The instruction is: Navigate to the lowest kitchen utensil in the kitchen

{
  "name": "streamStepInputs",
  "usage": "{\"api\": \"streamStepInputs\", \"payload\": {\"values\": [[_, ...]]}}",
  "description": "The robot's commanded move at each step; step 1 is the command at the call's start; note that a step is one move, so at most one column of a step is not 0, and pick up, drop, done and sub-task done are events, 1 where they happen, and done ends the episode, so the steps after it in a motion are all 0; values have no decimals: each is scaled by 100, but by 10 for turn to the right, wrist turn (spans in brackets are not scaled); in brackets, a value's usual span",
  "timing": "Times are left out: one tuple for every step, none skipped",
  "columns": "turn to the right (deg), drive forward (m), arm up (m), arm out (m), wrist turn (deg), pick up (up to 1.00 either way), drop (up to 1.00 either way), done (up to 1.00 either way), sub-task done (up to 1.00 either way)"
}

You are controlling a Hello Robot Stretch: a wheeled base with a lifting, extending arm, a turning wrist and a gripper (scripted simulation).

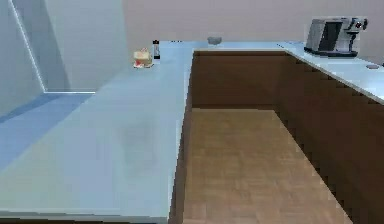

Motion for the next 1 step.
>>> {"api": "streamStepInputs", "payload": {"values": [[450,0,0,0,0,0,0,0,0]]}}
